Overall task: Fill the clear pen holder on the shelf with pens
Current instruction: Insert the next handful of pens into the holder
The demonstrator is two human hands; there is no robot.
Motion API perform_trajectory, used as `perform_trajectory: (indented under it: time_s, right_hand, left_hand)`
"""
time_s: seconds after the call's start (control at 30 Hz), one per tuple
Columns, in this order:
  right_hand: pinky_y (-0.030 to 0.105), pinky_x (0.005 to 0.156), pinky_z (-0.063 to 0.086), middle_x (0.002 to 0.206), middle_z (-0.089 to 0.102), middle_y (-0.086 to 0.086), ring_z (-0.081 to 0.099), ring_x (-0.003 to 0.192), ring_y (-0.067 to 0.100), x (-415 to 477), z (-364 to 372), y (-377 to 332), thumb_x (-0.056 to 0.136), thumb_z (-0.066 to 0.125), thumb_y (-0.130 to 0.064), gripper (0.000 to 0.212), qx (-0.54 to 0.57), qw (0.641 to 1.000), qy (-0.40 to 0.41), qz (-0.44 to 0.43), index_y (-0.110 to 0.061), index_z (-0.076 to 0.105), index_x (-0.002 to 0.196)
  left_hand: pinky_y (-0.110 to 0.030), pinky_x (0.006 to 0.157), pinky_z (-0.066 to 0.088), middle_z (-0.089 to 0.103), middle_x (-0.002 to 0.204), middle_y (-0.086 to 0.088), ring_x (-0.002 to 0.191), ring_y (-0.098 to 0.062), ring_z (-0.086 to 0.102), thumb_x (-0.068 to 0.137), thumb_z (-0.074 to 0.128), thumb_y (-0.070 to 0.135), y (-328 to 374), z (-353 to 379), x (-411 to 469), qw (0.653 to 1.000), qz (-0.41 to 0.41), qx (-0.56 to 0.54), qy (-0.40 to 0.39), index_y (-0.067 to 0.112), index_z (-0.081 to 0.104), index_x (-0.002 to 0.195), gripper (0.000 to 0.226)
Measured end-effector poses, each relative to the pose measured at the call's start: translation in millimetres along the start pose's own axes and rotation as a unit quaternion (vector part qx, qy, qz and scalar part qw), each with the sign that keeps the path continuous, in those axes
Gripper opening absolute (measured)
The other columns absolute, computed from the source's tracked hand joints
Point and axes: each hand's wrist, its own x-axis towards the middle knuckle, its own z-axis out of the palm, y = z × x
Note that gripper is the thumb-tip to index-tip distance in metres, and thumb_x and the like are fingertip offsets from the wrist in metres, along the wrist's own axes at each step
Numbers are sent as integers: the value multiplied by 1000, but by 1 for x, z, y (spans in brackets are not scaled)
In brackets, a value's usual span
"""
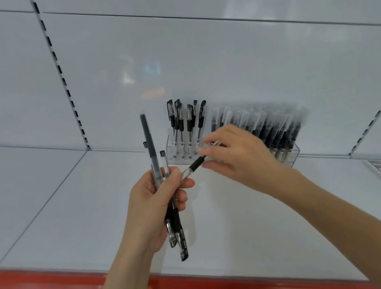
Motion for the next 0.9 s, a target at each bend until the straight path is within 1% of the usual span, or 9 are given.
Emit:
perform_trajectory:
  time_s: [0.13, 0.2, 0.3, 0.33, 0.4, 0.5, 0.67, 0.8, 0.9]
  right_hand:
    - [26, 61, 50, 81, 67, 6, 61, 68, 21, 3, 8, -7, 86, 51, -27, 28, 65, 998, -26, 2, -7, 69, 93]
    - [24, 61, 52, 80, 64, 0, 59, 65, 15, 7, 9, -4, 87, 53, -22, 24, 146, 983, -6, 106, -6, 67, 99]
    - [20, 74, 48, 88, 64, -3, 60, 76, 9, 22, 11, 9, 88, 58, -17, 20, 294, 889, 40, 348, -10, 59, 106]
    - [21, 77, 48, 93, 65, 0, 62, 81, 11, 28, 13, 14, 88, 58, -18, 20, 306, 866, 60, 391, -11, 57, 106]
    - [16, 75, 49, 94, 65, 4, 63, 86, 15, 40, 16, 22, 88, 56, -19, 17, 305, 849, 80, 423, -12, 53, 103]
    - [8, 62, 42, 82, 60, -1, 58, 79, 14, 52, 24, 22, 89, 53, -15, 13, 288, 855, 74, 424, -8, 52, 100]
    - [25, 70, 41, 80, 56, 5, 52, 76, 17, 55, 33, 19, 89, 50, -9, 12, 240, 881, 34, 406, -2, 52, 99]
    - [28, 66, 39, 79, 60, 10, 51, 67, 15, 60, 32, 23, 89, 48, -8, 13, 202, 895, 6, 397, 1, 52, 97]
    - [35, 66, 44, 78, 59, 15, 52, 71, 23, 67, 34, 26, 88, 48, -9, 16, 176, 902, -8, 394, 5, 53, 95]
  left_hand:
    - [-18, 40, 41, 71, 70, -12, 43, -10, 51, 87, 58, 18, 3, -2, 1, 1000, 4, -9, 26, 7, 57, 89, 12]
    - [-18, 40, 41, 72, 71, -11, 42, -10, 50, 88, 56, 21, 4, -4, 2, 999, 5, -18, 42, 5, 56, 95, 18]
    - [-18, 39, 40, 72, 70, -10, 42, -9, 49, 89, 55, 19, 2, -8, 3, 998, -3, -30, 56, 3, 54, 98, 19]
    - [-18, 39, 41, 72, 71, -10, 42, -9, 49, 89, 55, 18, 1, -9, 3, 998, -7, -31, 57, 3, 54, 98, 17]
    - [-18, 40, 41, 72, 72, -10, 43, -9, 50, 89, 56, 16, -1, -10, 3, 998, -13, -33, 58, 5, 55, 95, 13]
    - [-18, 40, 42, 72, 72, -10, 43, -9, 51, 89, 57, 15, -3, -12, 3, 997, -16, -34, 63, 7, 55, 92, 8]
    - [-17, 40, 40, 65, 68, -7, 43, -8, 47, 89, 57, 14, -4, -15, 4, 997, -9, -31, 72, 9, 56, 88, 5]
    - [-17, 40, 39, 55, 68, -2, 45, -7, 45, 89, 57, 18, -5, -14, 6, 997, -8, -29, 78, 8, 56, 90, 10]
    - [-18, 43, 42, 49, 70, -2, 50, -10, 46, 91, 53, 12, -6, -12, 6, 997, -21, -39, 69, 7, 58, 96, 9]
